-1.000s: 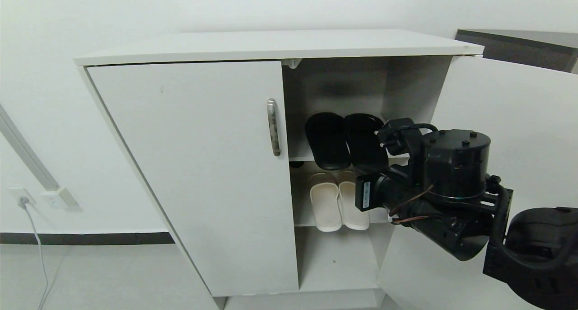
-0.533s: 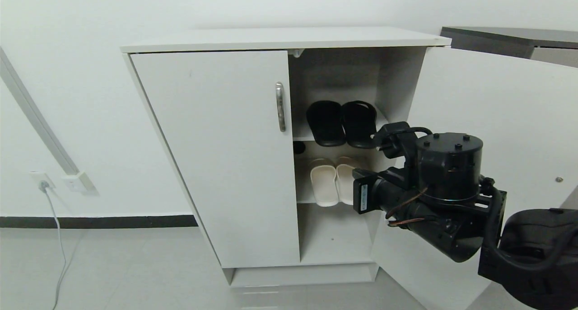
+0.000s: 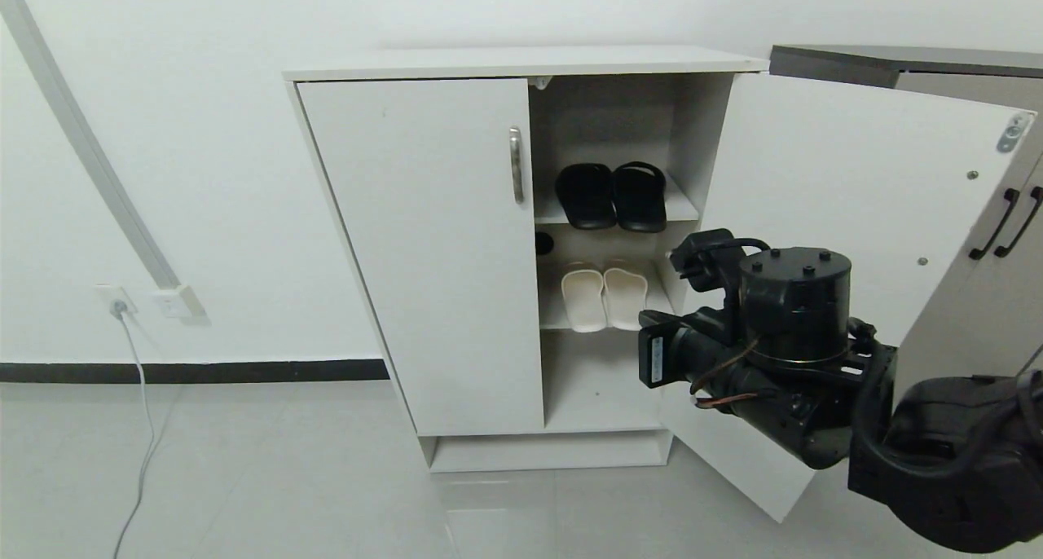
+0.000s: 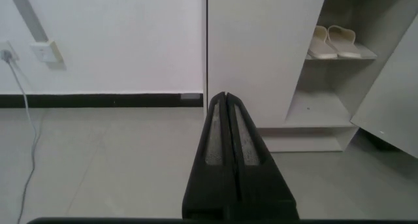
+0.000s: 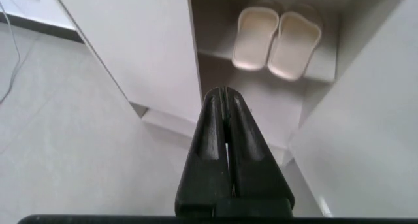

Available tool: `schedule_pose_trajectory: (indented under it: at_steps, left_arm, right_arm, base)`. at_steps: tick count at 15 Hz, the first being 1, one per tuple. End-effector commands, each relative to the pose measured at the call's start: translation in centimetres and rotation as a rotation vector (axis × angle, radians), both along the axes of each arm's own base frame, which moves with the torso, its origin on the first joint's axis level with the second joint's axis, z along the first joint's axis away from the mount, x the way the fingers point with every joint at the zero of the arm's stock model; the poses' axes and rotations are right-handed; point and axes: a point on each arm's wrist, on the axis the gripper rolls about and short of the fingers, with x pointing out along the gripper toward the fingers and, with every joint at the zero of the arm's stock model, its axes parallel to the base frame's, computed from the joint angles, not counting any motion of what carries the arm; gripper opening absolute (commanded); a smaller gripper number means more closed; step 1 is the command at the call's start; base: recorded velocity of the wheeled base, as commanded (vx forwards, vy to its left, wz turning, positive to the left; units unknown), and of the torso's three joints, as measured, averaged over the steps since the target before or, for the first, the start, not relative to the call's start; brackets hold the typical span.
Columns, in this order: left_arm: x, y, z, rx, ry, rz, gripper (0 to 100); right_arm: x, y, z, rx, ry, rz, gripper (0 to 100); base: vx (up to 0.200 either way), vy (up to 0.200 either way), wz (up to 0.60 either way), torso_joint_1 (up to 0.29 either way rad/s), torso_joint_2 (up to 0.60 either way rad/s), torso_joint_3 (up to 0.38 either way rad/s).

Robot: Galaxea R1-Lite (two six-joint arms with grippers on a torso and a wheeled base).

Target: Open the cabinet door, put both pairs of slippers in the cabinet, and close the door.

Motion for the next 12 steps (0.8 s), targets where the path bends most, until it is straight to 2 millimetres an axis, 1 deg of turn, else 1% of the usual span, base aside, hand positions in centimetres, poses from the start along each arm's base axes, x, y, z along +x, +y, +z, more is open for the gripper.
schedule_pose_trajectory:
  at_steps: [1,2,4,6,9,12]
  left_arm:
    - [0.0,0.0,0.0,0.001,0.002,0.001,0]
    - [0.0,0.0,0.0,0.001,0.002,0.002,0]
    - [0.0,0.0,0.0,0.003,0.002,0.004,0]
    - [0.0,0.0,0.0,0.001,0.002,0.004,0]
    - [0.0,0.0,0.0,0.001,0.002,0.004,0]
    - [0.0,0.0,0.0,0.001,0.002,0.005,0]
  right_arm:
    - [0.7,0.1,-0.9,-0.011,0.012,-0.013,0]
    - [0.9,0.1,-1.0,-0.009,0.007,-0.016,0]
    - [1.4,0.0,-1.3,-0.002,-0.003,-0.025,0]
    - [1.2,-0.1,-1.5,-0.003,0.005,-0.015,0]
    - [0.5,-0.6,-1.8,0.015,0.011,0.07,0]
    - [0.5,-1.0,-2.2,0.0,-0.001,0.083,0]
  base:
    - [-0.2,0.0,0.0,0.002,0.0,-0.002]
    - [-0.2,0.0,0.0,0.002,0.0,-0.002]
    - [0.0,0.0,0.0,0.0,0.0,0.0]
    - [0.0,0.0,0.0,0.0,0.0,0.0]
    - [0.0,0.0,0.0,0.0,0.0,0.0]
    - [0.0,0.0,0.0,0.0,0.0,0.0]
